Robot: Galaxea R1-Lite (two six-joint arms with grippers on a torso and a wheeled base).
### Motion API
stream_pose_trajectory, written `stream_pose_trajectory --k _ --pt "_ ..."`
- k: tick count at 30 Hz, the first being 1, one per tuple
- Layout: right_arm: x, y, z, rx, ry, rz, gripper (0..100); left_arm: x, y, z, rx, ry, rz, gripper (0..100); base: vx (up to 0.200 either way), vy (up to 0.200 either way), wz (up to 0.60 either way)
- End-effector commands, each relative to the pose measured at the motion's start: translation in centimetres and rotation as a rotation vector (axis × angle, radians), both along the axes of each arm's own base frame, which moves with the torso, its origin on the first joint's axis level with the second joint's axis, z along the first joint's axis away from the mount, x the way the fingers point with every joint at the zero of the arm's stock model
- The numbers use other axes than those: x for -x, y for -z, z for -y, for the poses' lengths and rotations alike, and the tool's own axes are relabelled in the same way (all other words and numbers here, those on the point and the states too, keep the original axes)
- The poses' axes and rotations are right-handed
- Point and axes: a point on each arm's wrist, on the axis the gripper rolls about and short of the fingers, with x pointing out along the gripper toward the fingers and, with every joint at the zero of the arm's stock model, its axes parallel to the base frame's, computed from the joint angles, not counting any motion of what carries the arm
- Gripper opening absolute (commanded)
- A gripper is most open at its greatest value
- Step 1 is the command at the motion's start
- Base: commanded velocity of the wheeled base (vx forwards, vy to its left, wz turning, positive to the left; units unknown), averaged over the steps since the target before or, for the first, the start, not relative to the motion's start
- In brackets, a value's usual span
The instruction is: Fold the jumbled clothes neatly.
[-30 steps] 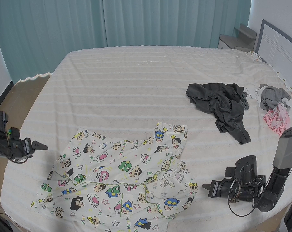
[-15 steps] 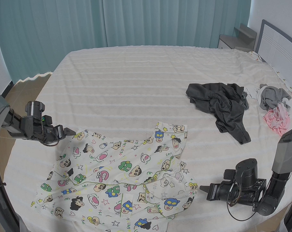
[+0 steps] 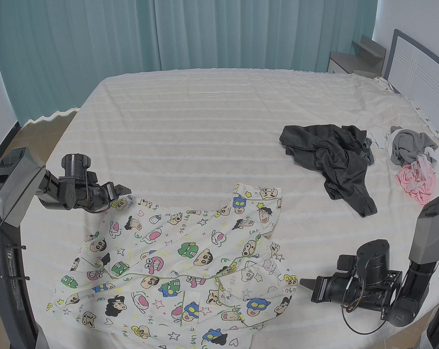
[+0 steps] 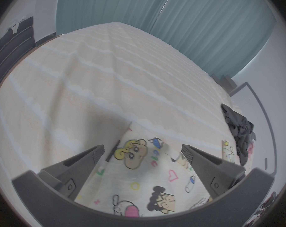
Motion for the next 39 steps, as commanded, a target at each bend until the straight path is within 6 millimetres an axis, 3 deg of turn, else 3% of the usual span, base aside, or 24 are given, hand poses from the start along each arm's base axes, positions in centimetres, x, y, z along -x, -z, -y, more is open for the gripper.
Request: stream_pose_trajectory --k 1,18,19,26,39 --pt "0.2 0.0 0.1 -0.006 -0.004 0.008 0 -0.6 1.2 0.1 -0.015 -0.018 -0.016 100 0.0 0.0 0.0" --pt "0.3 0.2 0.0 -0.002 -0.009 0.003 0 -0.4 2.1 0.0 -0.005 -0.024 -0.048 100 0.0 0.0 0.0" --pt "0.3 0.2 0.0 -0.004 -0.008 0.004 0 -0.4 2.6 0.0 -0.003 -0.025 -0.061 0 0.0 0.0 0.0" --pt "0.3 0.4 -0.1 0.001 -0.01 -0.002 0 -0.2 3.1 -0.4 0.011 -0.047 -0.079 0 0.0 0.0 0.0" --pt "0.3 0.5 -0.1 0.001 -0.011 -0.006 0 -0.1 1.4 -3.2 0.0 -0.121 -0.031 0 0.0 0.0 0.0"
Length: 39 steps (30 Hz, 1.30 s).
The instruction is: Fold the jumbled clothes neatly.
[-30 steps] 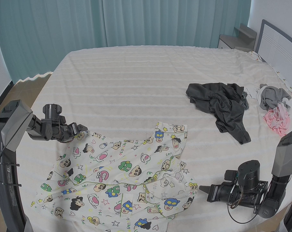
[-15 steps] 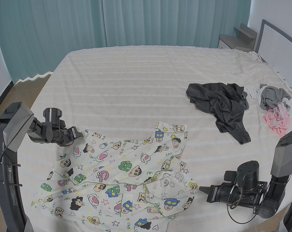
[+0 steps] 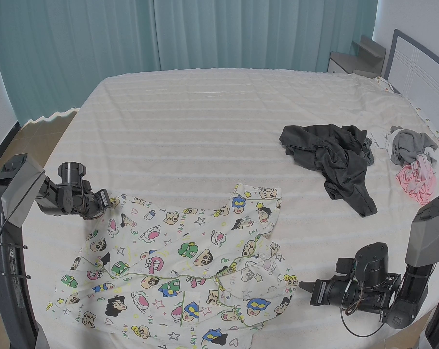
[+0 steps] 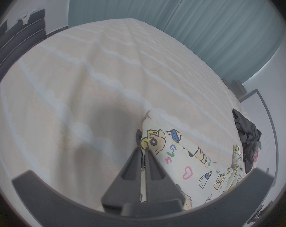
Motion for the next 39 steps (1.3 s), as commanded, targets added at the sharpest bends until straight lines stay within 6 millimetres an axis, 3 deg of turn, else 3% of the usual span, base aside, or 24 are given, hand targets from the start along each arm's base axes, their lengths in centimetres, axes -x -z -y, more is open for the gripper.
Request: stream_pose_trajectory --k 1,13,23,33,34,39 --pt "0.0 0.0 0.0 0.0 -0.002 -0.001 0 0.0 -1.2 -1.0 -0.017 -0.037 0.032 0 0.0 0.0 0.0" --pt "0.0 0.0 0.0 0.002 -0.003 -0.002 0 -1.5 -3.6 -3.7 0.006 -0.191 0.122 0 0.0 0.0 0.0" --pt "0.0 0.1 0.0 0.003 -0.002 -0.005 0 -2.3 -3.3 -5.8 0.006 -0.286 0.149 0 0.0 0.0 0.0" --pt "0.0 0.3 0.0 0.007 -0.001 -0.009 0 -2.8 -3.1 -6.4 0.026 -0.312 0.162 0 0.0 0.0 0.0" --pt "0.0 0.3 0.0 0.007 -0.001 -0.009 0 -2.9 -3.2 -6.5 0.025 -0.314 0.163 100 0.0 0.0 0.0" --pt "-0.1 0.3 0.0 0.006 0.001 -0.01 0 -2.7 -3.3 -6.7 0.055 -0.352 0.161 100 0.0 0.0 0.0"
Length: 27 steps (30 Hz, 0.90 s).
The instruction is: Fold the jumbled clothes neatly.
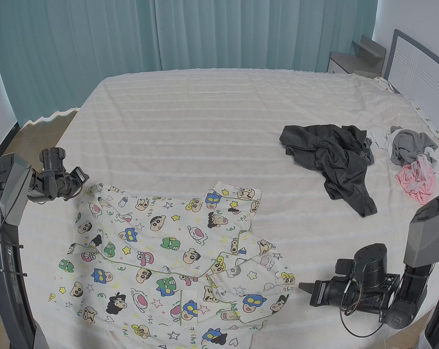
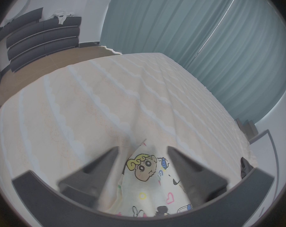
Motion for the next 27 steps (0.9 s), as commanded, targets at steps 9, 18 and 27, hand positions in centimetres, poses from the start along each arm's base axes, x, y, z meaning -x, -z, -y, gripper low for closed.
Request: stream_pose_trajectory --k 9,18,27 --pt "-3.4 -0.3 -0.4 -0.048 0.056 0.069 0 5.4 -4.2 0.3 0.132 0.067 -0.009 100 0.0 0.0 0.0" --pt "-10.5 -0.7 -1.2 -0.077 0.071 0.046 100 14.6 -7.5 3.9 0.215 0.167 -0.055 100 0.0 0.0 0.0" --pt "-13.6 -3.8 -4.5 -0.331 0.093 -0.046 100 20.1 -8.3 7.2 0.45 0.081 -0.098 100 0.0 0.0 0.0"
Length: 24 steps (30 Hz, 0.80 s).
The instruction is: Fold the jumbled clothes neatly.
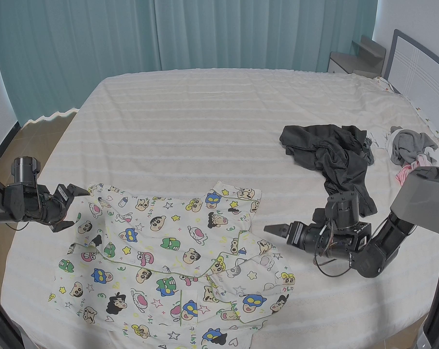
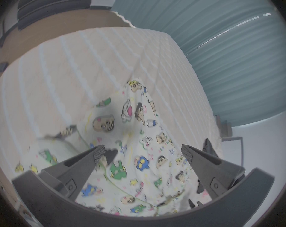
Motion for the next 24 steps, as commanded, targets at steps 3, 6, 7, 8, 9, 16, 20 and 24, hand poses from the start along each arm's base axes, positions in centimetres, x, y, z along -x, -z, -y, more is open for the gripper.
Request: stream_pose_trajectory --k 3,6,7,8,9,16,20,24 --pt "-1.4 -1.2 -1.7 -0.166 0.037 -0.075 100 5.8 -2.9 2.8 0.11 -0.027 0.04 100 0.0 0.0 0.0" --pt "-0.8 -0.7 -1.4 -0.154 0.041 -0.102 100 6.8 -2.7 3.1 0.115 -0.027 0.065 100 0.0 0.0 0.0" --pt "-0.4 -0.6 -1.3 -0.148 0.041 -0.111 100 7.4 -2.4 3.5 0.121 -0.023 0.076 100 0.0 0.0 0.0" --pt "-0.4 -0.6 -1.3 -0.147 0.041 -0.112 100 7.5 -2.4 3.6 0.123 -0.02 0.077 100 0.0 0.0 0.0" --pt "-0.1 -0.4 -1.2 -0.143 0.04 -0.123 100 8.0 -2.1 4.1 0.127 -0.013 0.094 100 0.0 0.0 0.0" --pt "0.4 -0.2 -1.9 -0.134 0.019 -0.134 100 8.2 -1.8 5.2 0.202 -0.03 0.112 100 0.0 0.0 0.0" --pt "1.1 0.4 -2.7 -0.12 -0.009 -0.157 100 8.1 -1.8 5.2 0.204 -0.029 0.111 100 0.0 0.0 0.0" --pt "0.6 1.0 -3.2 -0.119 -0.013 -0.161 100 8.3 -1.8 5.3 0.206 -0.03 0.111 100 0.0 0.0 0.0"
